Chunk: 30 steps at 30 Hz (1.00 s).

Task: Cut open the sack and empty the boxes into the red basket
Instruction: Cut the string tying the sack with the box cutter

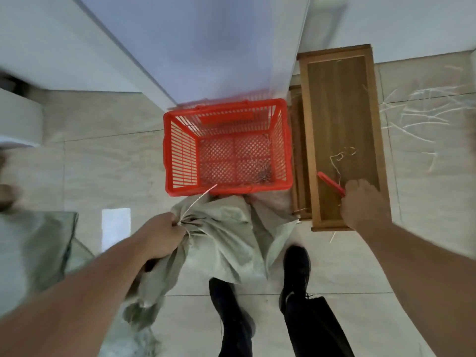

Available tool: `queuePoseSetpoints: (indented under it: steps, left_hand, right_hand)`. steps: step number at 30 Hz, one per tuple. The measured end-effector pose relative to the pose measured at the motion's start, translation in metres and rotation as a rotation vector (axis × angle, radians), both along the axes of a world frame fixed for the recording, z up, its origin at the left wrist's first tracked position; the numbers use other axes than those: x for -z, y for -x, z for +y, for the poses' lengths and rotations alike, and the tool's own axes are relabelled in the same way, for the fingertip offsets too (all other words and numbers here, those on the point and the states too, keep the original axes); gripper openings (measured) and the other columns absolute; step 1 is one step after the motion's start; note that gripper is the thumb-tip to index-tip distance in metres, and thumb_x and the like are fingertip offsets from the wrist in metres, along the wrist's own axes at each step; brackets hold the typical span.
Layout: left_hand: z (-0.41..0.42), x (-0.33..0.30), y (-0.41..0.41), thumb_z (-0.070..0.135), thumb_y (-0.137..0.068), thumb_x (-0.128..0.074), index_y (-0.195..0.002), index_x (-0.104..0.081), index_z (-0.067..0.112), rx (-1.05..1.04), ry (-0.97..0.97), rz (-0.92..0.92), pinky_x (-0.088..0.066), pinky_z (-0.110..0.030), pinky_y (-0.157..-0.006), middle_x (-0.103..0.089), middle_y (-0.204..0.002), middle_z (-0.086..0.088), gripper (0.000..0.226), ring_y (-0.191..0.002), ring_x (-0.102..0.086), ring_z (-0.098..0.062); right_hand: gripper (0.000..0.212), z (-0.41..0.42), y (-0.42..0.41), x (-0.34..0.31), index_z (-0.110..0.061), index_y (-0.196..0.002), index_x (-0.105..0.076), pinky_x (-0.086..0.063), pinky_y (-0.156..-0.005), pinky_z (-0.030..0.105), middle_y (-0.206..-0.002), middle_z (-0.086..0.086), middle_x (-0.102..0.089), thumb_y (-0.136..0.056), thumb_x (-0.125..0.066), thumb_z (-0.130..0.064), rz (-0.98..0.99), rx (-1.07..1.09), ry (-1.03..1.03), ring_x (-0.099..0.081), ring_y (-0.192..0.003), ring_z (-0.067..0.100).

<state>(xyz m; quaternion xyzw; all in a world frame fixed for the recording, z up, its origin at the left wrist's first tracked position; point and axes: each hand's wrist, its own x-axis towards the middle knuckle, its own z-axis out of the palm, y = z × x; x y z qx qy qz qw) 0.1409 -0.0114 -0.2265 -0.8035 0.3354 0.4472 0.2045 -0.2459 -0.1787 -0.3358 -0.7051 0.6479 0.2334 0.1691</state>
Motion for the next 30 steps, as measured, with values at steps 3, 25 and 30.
queuePoseSetpoints:
  steps: [3, 25, 30]
  left_hand:
    - [0.003, -0.016, 0.018, 0.023, -0.1, -0.05, -0.087, -0.06, 0.019, -0.246, 0.074, 0.123, -0.039, -0.032, -0.073, -0.062, -0.093, -0.002, 0.017, -0.093, -0.058, -0.024]
    - [0.121, -0.225, 0.077, -0.004, -0.082, -0.056, -0.09, -0.071, 0.021, -0.606, 0.345, 0.351, -0.055, -0.026, -0.058, -0.075, -0.086, -0.01, 0.03, -0.077, -0.072, -0.025]
    - [0.128, -0.241, 0.079, -0.005, -0.083, -0.056, -0.093, -0.07, 0.02, -0.596, 0.34, 0.413, -0.05, -0.02, -0.051, -0.075, -0.089, -0.008, 0.03, -0.072, -0.067, -0.015]
  right_hand:
    - [0.01, 0.017, -0.015, -0.031, -0.013, -0.11, -0.057, -0.06, -0.069, 0.041, -0.092, 0.006, -0.059, -0.103, -0.06, -0.018, -0.257, 0.211, -0.148, -0.064, -0.072, 0.022]
    - [0.039, 0.242, -0.081, -0.361, -0.001, -0.096, -0.06, -0.046, -0.052, 0.031, -0.073, 0.018, -0.069, -0.106, -0.06, -0.039, -1.107, 0.768, -0.683, -0.055, -0.048, 0.021]
    - [0.04, 0.274, -0.081, -0.387, -0.004, -0.089, -0.058, -0.041, -0.045, 0.03, -0.064, 0.011, -0.065, -0.107, -0.059, -0.039, -1.092, 0.786, -0.592, -0.05, -0.042, 0.018]
